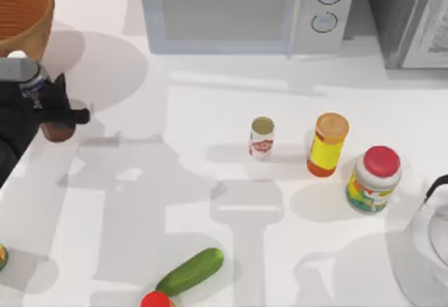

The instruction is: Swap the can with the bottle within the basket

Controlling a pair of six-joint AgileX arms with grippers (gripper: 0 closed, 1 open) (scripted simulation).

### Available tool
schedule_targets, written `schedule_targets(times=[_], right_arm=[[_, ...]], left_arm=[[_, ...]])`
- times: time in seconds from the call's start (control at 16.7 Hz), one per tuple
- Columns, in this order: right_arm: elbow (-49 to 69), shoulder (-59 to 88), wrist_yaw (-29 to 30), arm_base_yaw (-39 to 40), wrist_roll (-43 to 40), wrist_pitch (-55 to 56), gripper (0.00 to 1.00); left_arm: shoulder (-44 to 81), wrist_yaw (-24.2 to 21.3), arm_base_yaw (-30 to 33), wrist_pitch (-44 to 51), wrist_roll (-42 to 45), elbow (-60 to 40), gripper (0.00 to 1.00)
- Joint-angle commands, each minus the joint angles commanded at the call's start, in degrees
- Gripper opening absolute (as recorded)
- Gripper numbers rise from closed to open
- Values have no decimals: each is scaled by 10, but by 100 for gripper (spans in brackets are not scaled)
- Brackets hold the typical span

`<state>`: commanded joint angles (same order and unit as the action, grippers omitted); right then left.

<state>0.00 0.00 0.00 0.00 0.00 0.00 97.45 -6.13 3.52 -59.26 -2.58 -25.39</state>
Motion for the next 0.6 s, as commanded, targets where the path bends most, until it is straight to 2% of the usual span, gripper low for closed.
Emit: schedule_targets(times=[0.12,0.3,0.6], right_arm=[[0,0,0,0,0,0,100],[0,0,0,0,0,0,100],[0,0,0,0,0,0,100]], left_arm=[[-13,-16,16,86,-14,-84,0],[-18,-40,7,252,-21,-243,0],[-5,-73,-91,518,22,-473,0]])
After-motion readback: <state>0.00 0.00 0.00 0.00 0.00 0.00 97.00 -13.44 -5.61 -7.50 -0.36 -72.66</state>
